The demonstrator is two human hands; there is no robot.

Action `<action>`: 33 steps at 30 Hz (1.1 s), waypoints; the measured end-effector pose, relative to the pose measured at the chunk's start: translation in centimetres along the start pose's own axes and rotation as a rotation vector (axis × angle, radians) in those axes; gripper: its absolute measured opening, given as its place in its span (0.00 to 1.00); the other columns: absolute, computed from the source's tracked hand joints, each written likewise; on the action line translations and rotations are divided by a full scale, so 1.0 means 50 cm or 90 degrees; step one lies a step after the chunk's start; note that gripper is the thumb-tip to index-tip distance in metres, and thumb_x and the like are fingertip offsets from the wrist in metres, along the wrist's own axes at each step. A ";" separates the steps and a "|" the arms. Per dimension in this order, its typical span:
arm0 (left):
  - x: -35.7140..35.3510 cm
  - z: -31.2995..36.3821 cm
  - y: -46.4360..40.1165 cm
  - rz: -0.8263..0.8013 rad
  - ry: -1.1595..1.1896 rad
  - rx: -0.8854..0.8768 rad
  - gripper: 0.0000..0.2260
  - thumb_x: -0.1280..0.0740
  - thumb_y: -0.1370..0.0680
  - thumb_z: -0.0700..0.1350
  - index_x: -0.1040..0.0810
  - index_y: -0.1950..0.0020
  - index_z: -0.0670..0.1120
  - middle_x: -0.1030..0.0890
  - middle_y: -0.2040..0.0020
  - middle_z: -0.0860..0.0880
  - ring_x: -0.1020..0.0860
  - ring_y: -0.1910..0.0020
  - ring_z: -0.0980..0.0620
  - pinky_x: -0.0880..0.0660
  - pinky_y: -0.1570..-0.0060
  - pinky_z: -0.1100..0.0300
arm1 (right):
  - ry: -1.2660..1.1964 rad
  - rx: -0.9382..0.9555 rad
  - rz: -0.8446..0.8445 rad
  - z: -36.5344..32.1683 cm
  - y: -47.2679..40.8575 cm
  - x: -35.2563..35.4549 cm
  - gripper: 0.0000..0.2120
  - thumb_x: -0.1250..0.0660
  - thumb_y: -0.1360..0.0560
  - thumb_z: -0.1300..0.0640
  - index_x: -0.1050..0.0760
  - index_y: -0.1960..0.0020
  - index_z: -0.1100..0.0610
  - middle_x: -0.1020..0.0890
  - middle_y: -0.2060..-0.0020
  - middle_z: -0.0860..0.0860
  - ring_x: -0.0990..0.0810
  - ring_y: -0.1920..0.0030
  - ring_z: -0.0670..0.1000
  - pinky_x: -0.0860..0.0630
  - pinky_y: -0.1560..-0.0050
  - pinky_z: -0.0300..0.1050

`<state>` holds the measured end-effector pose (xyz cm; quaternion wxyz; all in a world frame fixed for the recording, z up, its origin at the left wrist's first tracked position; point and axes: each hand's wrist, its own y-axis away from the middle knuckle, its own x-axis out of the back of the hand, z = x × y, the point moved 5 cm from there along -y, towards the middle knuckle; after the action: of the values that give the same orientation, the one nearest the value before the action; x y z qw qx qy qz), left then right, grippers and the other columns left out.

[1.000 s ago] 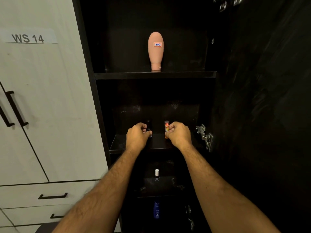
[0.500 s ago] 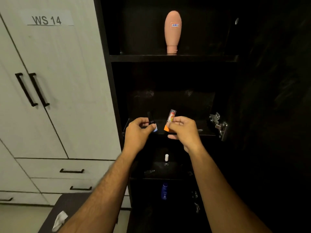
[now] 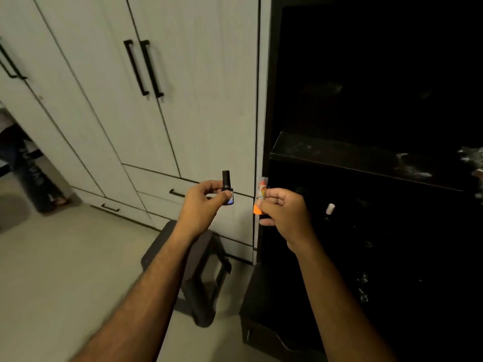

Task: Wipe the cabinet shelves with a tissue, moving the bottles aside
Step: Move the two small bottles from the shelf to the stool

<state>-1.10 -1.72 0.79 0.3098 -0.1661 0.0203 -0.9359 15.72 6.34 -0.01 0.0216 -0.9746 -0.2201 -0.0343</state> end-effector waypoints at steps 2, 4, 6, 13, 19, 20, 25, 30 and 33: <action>0.041 -0.046 -0.002 0.012 -0.019 0.022 0.03 0.30 0.24 0.41 0.19 0.51 0.47 0.17 0.55 0.47 0.18 0.61 0.62 0.28 0.68 0.73 | 0.011 -0.029 -0.045 0.035 -0.003 -0.058 0.07 0.32 0.25 0.66 0.20 0.49 0.57 0.18 0.62 0.48 0.16 0.58 0.50 0.19 0.63 0.43; 0.078 -0.094 -0.008 0.014 -0.037 0.042 0.04 0.30 0.24 0.41 0.19 0.49 0.45 0.18 0.56 0.47 0.19 0.63 0.63 0.28 0.68 0.72 | 0.031 -0.056 -0.068 0.074 -0.012 -0.109 0.11 0.31 0.25 0.65 0.21 0.43 0.61 0.18 0.61 0.45 0.17 0.59 0.47 0.19 0.64 0.40; 0.117 -0.146 -0.023 0.011 -0.055 0.067 0.05 0.30 0.24 0.41 0.18 0.48 0.44 0.18 0.58 0.48 0.21 0.65 0.64 0.28 0.67 0.72 | 0.044 -0.083 -0.082 0.113 -0.029 -0.159 0.11 0.30 0.25 0.64 0.21 0.43 0.61 0.17 0.59 0.48 0.16 0.58 0.48 0.19 0.64 0.41; 0.250 -0.340 -0.125 -0.025 -0.068 0.143 0.04 0.29 0.24 0.40 0.18 0.50 0.41 0.21 0.65 0.52 0.23 0.67 0.63 0.27 0.63 0.71 | 0.038 -0.189 -0.082 0.220 -0.105 -0.340 0.07 0.30 0.25 0.63 0.22 0.55 0.51 0.16 0.57 0.51 0.17 0.55 0.51 0.17 0.57 0.49; 0.341 -0.519 -0.241 -0.091 -0.121 0.200 0.04 0.29 0.24 0.40 0.19 0.54 0.38 0.23 0.66 0.48 0.28 0.71 0.62 0.30 0.67 0.66 | 0.048 -0.285 -0.038 0.329 -0.182 -0.488 0.07 0.31 0.24 0.64 0.21 0.46 0.60 0.16 0.57 0.51 0.18 0.60 0.47 0.20 0.62 0.43; 0.352 -0.552 -0.257 -0.105 -0.130 0.214 0.04 0.29 0.25 0.40 0.19 0.56 0.39 0.21 0.65 0.47 0.26 0.69 0.60 0.28 0.65 0.63 | 0.050 -0.306 -0.021 0.354 -0.194 -0.510 0.06 0.31 0.25 0.64 0.20 0.48 0.59 0.16 0.58 0.51 0.18 0.60 0.47 0.20 0.64 0.41; 0.364 -0.712 -0.312 -0.203 -0.180 0.289 0.10 0.27 0.27 0.43 0.17 0.47 0.48 0.17 0.55 0.52 0.19 0.57 0.56 0.27 0.58 0.64 | 0.084 -0.391 0.042 0.491 -0.222 -0.587 0.09 0.30 0.26 0.65 0.21 0.59 0.51 0.17 0.64 0.49 0.19 0.65 0.46 0.22 0.67 0.43; 0.344 -0.869 -0.349 -0.250 -0.222 0.338 0.12 0.26 0.28 0.45 0.17 0.46 0.47 0.16 0.53 0.51 0.19 0.52 0.53 0.26 0.53 0.59 | 0.135 -0.464 0.073 0.630 -0.244 -0.624 0.09 0.28 0.27 0.64 0.22 0.60 0.51 0.18 0.61 0.53 0.19 0.66 0.47 0.26 0.71 0.39; 0.320 -0.960 -0.357 -0.270 -0.246 0.370 0.10 0.26 0.29 0.45 0.16 0.50 0.45 0.16 0.55 0.48 0.19 0.53 0.50 0.25 0.53 0.57 | 0.168 -0.491 0.089 0.710 -0.276 -0.643 0.08 0.27 0.27 0.63 0.23 0.60 0.51 0.17 0.60 0.54 0.18 0.64 0.50 0.25 0.70 0.41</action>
<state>-38.92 0.19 -37.23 0.1420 -0.2448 -0.3385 -0.8974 -17.16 7.08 -37.50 -0.3152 -0.9111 -0.1198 -0.2371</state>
